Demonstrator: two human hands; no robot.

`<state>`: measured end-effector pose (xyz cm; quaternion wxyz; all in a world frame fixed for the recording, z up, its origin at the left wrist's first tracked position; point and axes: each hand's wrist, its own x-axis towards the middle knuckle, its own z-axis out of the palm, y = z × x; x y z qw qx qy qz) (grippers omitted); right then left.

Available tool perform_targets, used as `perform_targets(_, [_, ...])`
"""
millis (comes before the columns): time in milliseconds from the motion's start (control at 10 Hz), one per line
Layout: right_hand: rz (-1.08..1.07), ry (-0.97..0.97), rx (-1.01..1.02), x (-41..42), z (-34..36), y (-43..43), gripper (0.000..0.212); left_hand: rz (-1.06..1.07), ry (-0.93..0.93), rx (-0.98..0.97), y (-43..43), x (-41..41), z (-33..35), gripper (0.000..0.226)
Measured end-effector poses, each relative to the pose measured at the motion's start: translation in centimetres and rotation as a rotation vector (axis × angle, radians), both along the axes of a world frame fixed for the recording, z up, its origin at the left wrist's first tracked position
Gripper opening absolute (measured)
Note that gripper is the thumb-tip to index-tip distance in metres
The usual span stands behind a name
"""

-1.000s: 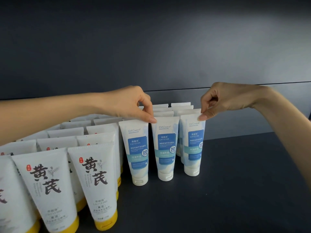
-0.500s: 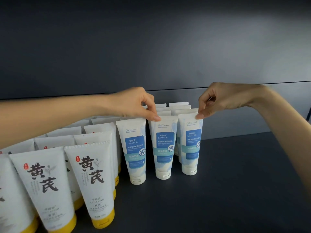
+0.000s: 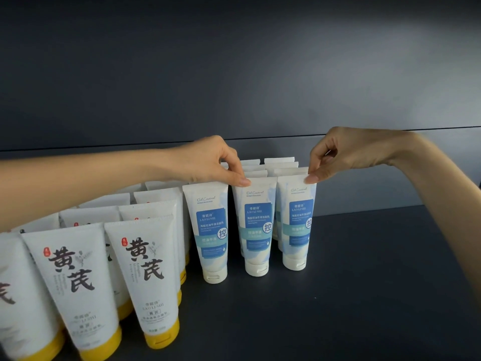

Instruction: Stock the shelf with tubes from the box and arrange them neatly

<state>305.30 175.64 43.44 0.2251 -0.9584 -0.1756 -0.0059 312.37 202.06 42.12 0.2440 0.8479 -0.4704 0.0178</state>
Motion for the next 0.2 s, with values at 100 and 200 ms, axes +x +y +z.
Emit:
perform_targets(100, [0.021, 0.02, 0.022, 0.08, 0.25, -0.07, 0.038, -0.011, -0.018, 0.034, 0.18, -0.37, 0.31, 0.024])
perform_targets(200, [-0.015, 0.011, 0.062, 0.2, 0.16, -0.41, 0.028, 0.024, -0.005, 0.023, 0.96, -0.35, 0.44, 0.037])
